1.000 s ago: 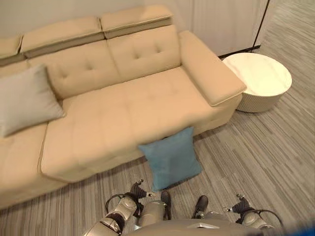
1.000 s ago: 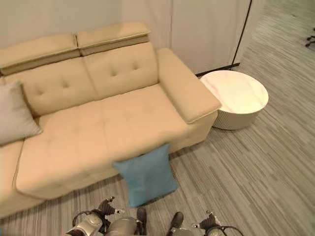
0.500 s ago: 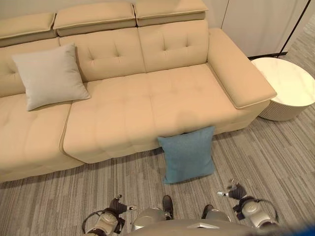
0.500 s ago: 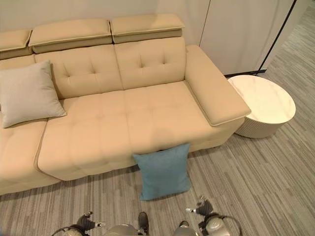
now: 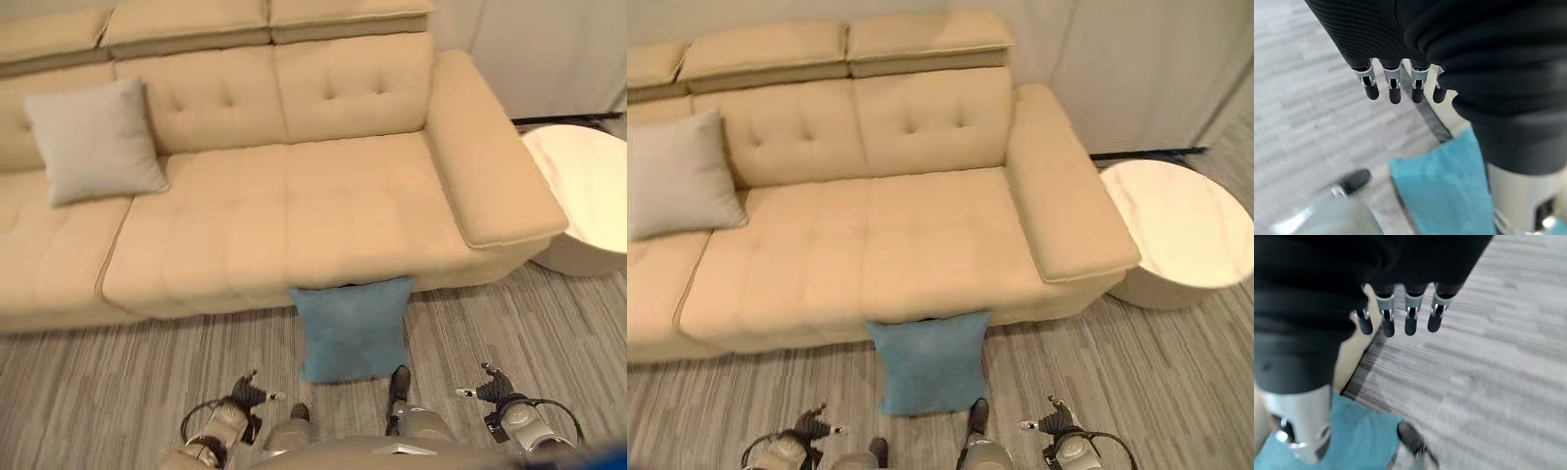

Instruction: Pick up all the scattered cushions and arrange them neatly on the sofa.

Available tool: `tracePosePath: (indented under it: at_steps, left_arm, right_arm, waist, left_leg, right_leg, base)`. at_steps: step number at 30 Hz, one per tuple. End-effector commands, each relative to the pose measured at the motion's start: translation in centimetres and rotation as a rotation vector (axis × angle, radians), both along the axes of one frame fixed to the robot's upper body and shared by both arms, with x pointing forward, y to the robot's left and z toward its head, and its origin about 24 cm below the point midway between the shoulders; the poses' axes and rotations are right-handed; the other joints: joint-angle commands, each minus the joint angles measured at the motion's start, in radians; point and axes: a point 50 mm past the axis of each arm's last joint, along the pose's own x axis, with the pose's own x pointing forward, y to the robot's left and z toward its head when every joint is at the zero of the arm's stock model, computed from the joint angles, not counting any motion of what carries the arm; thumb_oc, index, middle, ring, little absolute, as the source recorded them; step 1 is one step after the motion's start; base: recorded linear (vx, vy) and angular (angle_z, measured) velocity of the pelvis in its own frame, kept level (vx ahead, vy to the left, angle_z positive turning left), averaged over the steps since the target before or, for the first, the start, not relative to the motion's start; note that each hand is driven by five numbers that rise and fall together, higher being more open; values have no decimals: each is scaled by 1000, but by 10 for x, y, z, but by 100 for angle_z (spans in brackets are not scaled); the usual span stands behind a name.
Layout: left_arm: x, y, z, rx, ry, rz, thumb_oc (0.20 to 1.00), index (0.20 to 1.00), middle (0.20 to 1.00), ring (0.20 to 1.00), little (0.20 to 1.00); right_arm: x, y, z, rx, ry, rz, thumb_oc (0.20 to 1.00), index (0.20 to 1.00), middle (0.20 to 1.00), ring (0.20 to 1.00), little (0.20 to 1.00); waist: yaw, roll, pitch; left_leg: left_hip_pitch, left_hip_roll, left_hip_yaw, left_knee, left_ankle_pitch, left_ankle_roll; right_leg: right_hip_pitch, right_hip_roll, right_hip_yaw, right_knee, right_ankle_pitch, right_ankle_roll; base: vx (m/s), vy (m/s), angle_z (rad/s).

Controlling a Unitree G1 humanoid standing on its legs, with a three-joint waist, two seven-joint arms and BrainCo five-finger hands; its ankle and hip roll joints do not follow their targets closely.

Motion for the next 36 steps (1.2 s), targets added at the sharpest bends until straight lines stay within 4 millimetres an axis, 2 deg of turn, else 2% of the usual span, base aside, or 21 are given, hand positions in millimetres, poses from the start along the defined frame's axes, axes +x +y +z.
tracePosePath:
  at_steps: [1,3,4,6,9,11,12,17,19,21,22,23,24,27,32,36]
  left_arm:
    - [23,3,11,7,-87,6,1000,1000,1000,1000,1000]
    - [28,0,13,-1,-106,-6,1000,1000,1000,1000,1000]
    - [28,-1,14,-2,-106,-19,1000,1000,1000,1000,1000]
    - [25,0,12,3,-93,-18,1000,1000,1000,1000,1000]
    - [10,5,6,20,-36,-9,1000,1000,1000,1000,1000]
    - [3,9,3,27,-12,7,1000,1000,1000,1000,1000]
    - [-5,14,1,34,10,29,1000,1000,1000,1000,1000]
    - [-10,21,0,45,19,63,1000,1000,1000,1000,1000]
    - [-11,27,2,59,19,77,1000,1000,1000,1000,1000]
    - [-11,31,3,66,15,81,1000,1000,1000,1000,1000]
    - [-10,33,4,71,9,83,1000,1000,1000,1000,1000]
    - [-9,35,5,76,0,83,1000,1000,1000,1000,1000]
    - [-10,34,4,75,4,81,1000,1000,1000,1000,1000]
    - [-11,34,4,72,3,84,1000,1000,1000,1000,1000]
    - [-10,28,3,65,10,57,1000,1000,1000,1000,1000]
    - [-6,18,2,39,1,27,1000,1000,1000,1000,1000]
  right_arm:
    - [-5,-4,-1,-21,-5,-17,1000,1000,1000,1000,1000]
    - [-10,-7,-2,-30,9,-31,1000,1000,1000,1000,1000]
    - [-13,-9,-2,-33,16,-44,1000,1000,1000,1000,1000]
    - [-13,-9,-3,-34,18,-46,1000,1000,1000,1000,1000]
    - [-17,-3,-7,-35,43,-23,1000,1000,1000,1000,1000]
    - [-16,-1,-8,-34,46,-13,1000,1000,1000,1000,1000]
    - [-16,2,-8,-30,49,-4,1000,1000,1000,1000,1000]
    - [-10,6,-7,-22,38,6,1000,1000,1000,1000,1000]
    - [-3,8,-6,-22,27,22,1000,1000,1000,1000,1000]
    - [-1,10,-5,-17,20,27,1000,1000,1000,1000,1000]
    - [0,10,-4,-11,14,25,1000,1000,1000,1000,1000]
    - [-1,10,-5,-5,16,20,1000,1000,1000,1000,1000]
    - [-4,10,-6,-4,25,17,1000,1000,1000,1000,1000]
    - [-4,10,-6,-5,26,18,1000,1000,1000,1000,1000]
    - [-5,9,-6,-5,14,12,1000,1000,1000,1000,1000]
    - [-8,6,-6,-8,19,-4,1000,1000,1000,1000,1000]
  waist:
    - [-31,-21,13]
    - [-36,-12,11]
    - [-41,-13,12]
    - [-41,-9,9]
    - [-36,-7,-10]
    - [-30,-10,-16]
    - [-24,-15,-23]
    - [-10,-27,-20]
    - [6,-26,-5]
    - [10,-26,0]
    - [6,-24,4]
    - [1,-21,3]
    - [1,-19,-3]
    - [1,-16,-3]
    - [-4,-15,-14]
    - [-14,-16,-2]
  left_leg:
    - [-51,-46,118,50,-140,45]
    - [-54,-10,177,28,-128,33]
    - [-70,-1,236,-3,-87,36]
    - [-55,-5,239,-34,-80,34]
    - [-12,-32,216,-97,-79,41]
    - [6,-46,210,-112,-84,49]
    - [26,-68,203,-124,-94,62]
    - [29,-111,170,-129,-114,89]
    - [29,-128,170,-126,-124,106]
    - [24,-135,170,-123,-123,115]
    - [21,-136,163,-121,-120,117]
    - [21,-145,151,-124,-116,121]
    - [20,-151,143,-131,-113,122]
    - [11,-151,128,-132,-104,119]
    - [-6,-139,119,-145,-85,92]
    - [-32,-124,83,-77,-105,82]
  right_leg:
    - [-5,-73,13,92,-112,80]
    - [27,-61,-16,66,-130,85]
    - [25,-68,-47,64,-119,79]
    - [30,-64,-51,60,-117,82]
    - [45,-67,-51,49,-104,93]
    - [48,-73,-43,50,-97,98]
    - [51,-86,-33,59,-88,109]
    - [18,-123,-12,98,-60,133]
    - [-9,-151,-14,150,-54,153]
    - [-21,-164,-9,186,-59,157]
    - [-30,-156,23,211,-70,155]
    - [-30,-129,79,214,-89,151]
    - [-22,-113,97,195,-97,142]
    - [-27,-99,117,175,-94,137]
    - [3,-82,98,101,-90,131]
    - [21,-71,110,89,-99,114]
  base:
    - [16,-137,78]
    - [38,-44,78]
    - [5,-5,76]
    - [18,45,66]
    - [65,119,-12]
    - [17,185,2]
    - [4,188,4]
    - [-48,171,-2]
    - [-86,179,-11]
    - [-64,110,-22]
    - [-16,65,-18]
    - [22,36,-4]
    - [32,9,3]
    - [23,-53,7]
    - [6,-91,13]
    - [-6,-49,27]
